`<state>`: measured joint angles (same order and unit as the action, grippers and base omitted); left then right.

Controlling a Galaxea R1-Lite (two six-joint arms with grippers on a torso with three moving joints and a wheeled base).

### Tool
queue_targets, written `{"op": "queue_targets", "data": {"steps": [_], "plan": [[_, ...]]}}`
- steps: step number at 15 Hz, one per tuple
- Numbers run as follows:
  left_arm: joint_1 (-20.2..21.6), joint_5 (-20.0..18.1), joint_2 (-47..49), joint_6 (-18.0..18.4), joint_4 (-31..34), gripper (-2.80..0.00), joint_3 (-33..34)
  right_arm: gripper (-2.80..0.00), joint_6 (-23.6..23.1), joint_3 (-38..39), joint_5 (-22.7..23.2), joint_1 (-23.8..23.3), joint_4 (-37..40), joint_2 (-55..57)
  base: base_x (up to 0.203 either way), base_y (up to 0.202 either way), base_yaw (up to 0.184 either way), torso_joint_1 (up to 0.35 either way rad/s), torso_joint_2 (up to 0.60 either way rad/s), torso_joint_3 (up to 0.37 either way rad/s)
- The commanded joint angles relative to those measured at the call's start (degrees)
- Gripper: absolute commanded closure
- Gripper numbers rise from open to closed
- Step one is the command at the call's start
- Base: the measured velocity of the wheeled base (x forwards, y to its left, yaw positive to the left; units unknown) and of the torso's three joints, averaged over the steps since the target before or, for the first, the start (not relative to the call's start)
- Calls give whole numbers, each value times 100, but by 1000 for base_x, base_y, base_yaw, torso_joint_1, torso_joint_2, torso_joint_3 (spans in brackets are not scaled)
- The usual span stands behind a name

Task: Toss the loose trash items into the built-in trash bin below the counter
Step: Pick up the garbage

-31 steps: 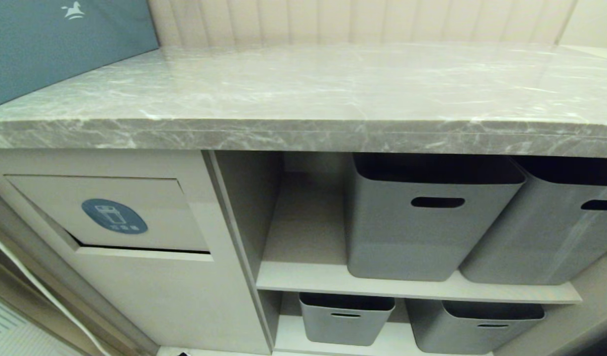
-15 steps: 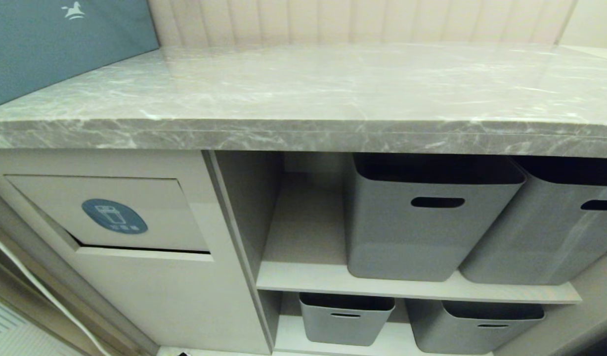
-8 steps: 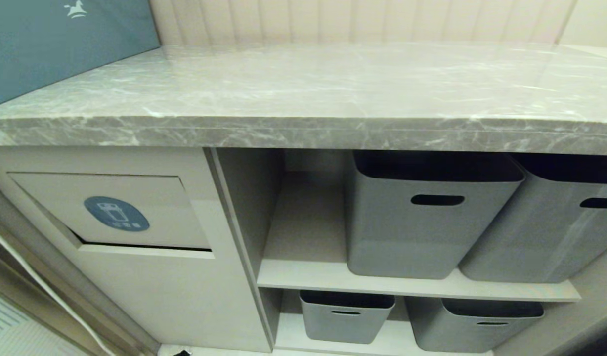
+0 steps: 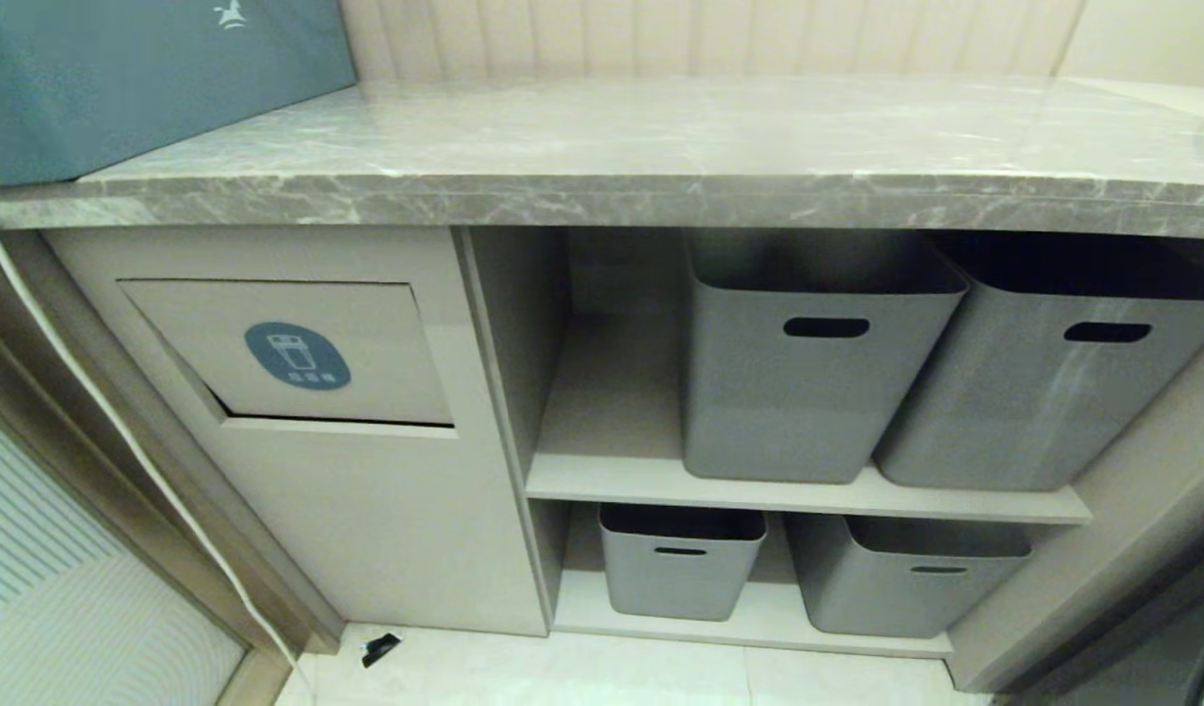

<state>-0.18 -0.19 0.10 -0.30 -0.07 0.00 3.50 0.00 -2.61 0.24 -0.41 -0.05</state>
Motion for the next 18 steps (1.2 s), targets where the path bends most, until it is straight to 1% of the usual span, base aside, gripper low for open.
{"op": "queue_targets", "data": {"steps": [1,4,6,12,18], "plan": [[1,1,8,-5,-1,0,9,0,2,9,6,2,-2,5,-198,0,5,2,2,-2],[1,1,8,4,-1,0,18,0,2,9,1,2,-2,5,-191,0,3,4,2,2],[1,-8,8,30,7,0,14,0,2,9,-3,2,-2,5,-119,0,-5,5,-2,1],[1,-13,8,22,6,0,15,0,2,9,5,2,-2,5,0,0,0,0,0,0],[1,-16,8,30,-1,0,16,0,2,9,-3,2,-2,5,0,0,0,2,1,-176]]}}
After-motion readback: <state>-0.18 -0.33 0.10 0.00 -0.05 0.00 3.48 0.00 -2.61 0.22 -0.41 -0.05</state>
